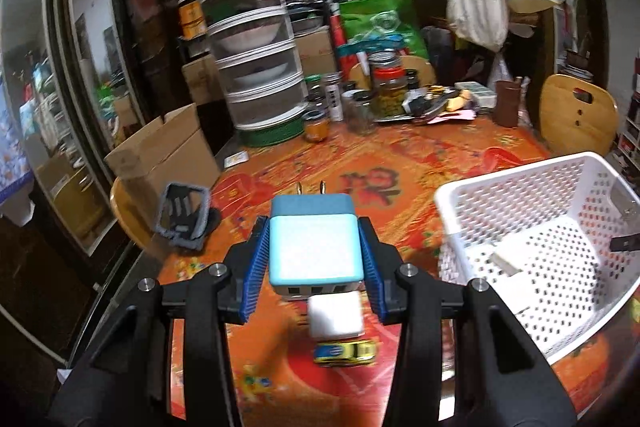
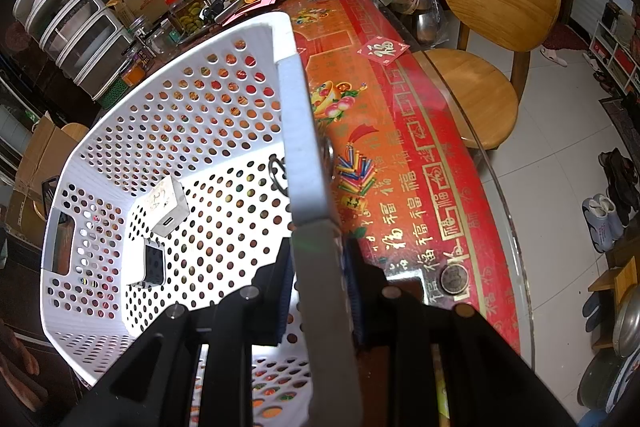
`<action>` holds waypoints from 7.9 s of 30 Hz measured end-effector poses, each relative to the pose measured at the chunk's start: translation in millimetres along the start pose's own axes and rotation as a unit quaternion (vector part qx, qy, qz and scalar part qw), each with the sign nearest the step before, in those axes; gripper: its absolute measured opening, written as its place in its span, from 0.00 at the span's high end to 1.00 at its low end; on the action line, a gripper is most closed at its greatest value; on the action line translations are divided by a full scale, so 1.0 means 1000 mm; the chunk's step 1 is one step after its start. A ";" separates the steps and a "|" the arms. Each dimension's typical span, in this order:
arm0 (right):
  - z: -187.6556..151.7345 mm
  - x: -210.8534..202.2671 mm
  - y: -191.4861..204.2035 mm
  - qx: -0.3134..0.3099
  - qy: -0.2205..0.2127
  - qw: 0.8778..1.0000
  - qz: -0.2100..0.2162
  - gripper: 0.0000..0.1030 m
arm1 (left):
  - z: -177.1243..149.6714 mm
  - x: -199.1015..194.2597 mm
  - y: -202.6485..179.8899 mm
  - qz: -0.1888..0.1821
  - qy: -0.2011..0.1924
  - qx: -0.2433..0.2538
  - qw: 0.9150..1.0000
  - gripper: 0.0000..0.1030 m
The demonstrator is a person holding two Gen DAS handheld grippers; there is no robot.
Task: Organize rigid objects
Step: 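Carry the light blue charger into the basket and release it, then grasp the large white charger with the left tool, then carry the large white charger into the basket and release it, then move the left tool back toward the remaining white chargers, then grasp the white two-prong charger with the left tool, then carry the white charger into the basket and open the left tool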
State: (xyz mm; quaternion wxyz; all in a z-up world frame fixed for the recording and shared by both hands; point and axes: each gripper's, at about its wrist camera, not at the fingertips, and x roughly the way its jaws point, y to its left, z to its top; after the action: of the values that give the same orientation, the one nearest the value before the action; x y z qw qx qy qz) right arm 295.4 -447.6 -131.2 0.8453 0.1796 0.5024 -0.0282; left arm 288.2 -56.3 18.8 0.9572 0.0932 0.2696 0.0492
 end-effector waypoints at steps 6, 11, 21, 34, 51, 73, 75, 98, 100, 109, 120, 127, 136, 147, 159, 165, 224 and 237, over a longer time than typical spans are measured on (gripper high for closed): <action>0.000 0.000 0.000 0.000 0.000 1.000 0.000 0.77 | 0.014 -0.006 -0.061 -0.016 0.004 0.042 0.999 0.61; 0.000 0.000 0.000 0.000 0.000 1.000 0.000 0.77 | 0.014 -0.007 -0.110 -0.037 0.014 0.073 0.997 0.61; 0.000 -0.001 0.001 0.000 -0.001 1.000 0.002 0.76 | -0.002 0.011 -0.188 -0.073 0.062 0.112 0.989 0.61; 0.000 -0.001 0.001 -0.001 -0.001 1.000 0.002 0.76 | -0.024 0.041 -0.230 -0.093 0.106 0.153 0.978 0.61; -0.002 -0.002 0.001 -0.005 0.001 1.000 0.001 0.76 | -0.026 0.036 -0.008 -0.085 0.077 -0.016 0.993 0.01; -0.002 -0.001 0.001 -0.009 0.001 1.000 0.000 0.76 | -0.109 0.195 -0.001 -0.052 0.236 -0.049 0.969 0.32; -0.002 -0.001 0.001 -0.010 0.001 1.000 0.000 0.76 | -0.110 0.194 0.002 -0.055 0.232 -0.052 0.970 0.33; -0.002 -0.001 0.002 -0.010 0.002 1.000 -0.001 0.76 | -0.057 0.090 0.059 -0.001 0.089 -0.070 0.994 0.33; -0.002 -0.001 0.002 -0.009 0.002 1.000 -0.001 0.76 | -0.052 0.079 0.063 -0.005 0.078 -0.076 0.994 0.33; -0.002 0.000 0.002 -0.010 0.004 1.000 -0.002 0.76 | -0.011 0.026 0.048 -0.019 0.023 -0.058 0.998 0.33; -0.002 0.000 0.002 -0.010 0.004 1.000 -0.002 0.76 | 0.025 -0.018 -0.019 -0.071 -0.004 -0.013 0.997 0.33; -0.003 0.001 0.002 -0.012 0.006 1.000 -0.003 0.76 | 0.027 -0.033 -0.080 -0.101 -0.006 0.022 0.995 0.33; -0.003 0.001 0.002 -0.012 0.006 1.000 -0.003 0.76 | 0.012 -0.018 -0.141 -0.121 0.020 0.069 0.990 0.33; -0.003 0.001 0.002 -0.012 0.005 1.000 -0.003 0.76 | -0.018 0.017 -0.195 -0.146 0.074 0.115 0.980 0.33; -0.003 0.000 0.002 -0.011 0.006 1.000 -0.003 0.76 | -0.031 0.034 -0.210 -0.170 0.090 0.130 0.973 0.31; -0.003 -0.001 0.002 -0.012 0.005 1.000 -0.002 0.75 | -0.027 0.000 -0.146 -0.195 0.025 0.066 0.978 0.01; -0.007 -0.005 0.008 -0.044 -0.011 0.999 -0.019 0.75 | -0.016 0.076 -0.003 0.000 0.066 0.013 0.998 0.61; -0.007 -0.005 0.008 -0.044 -0.013 0.999 -0.013 0.75 | 0.007 0.024 -0.090 -0.034 0.040 0.064 0.997 0.61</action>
State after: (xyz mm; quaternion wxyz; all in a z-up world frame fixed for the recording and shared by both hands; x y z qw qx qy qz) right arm 288.3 -438.7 -127.9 0.8586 0.1349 0.4942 -0.0192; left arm 315.8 -142.1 -6.1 0.9388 0.1430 0.3132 0.0026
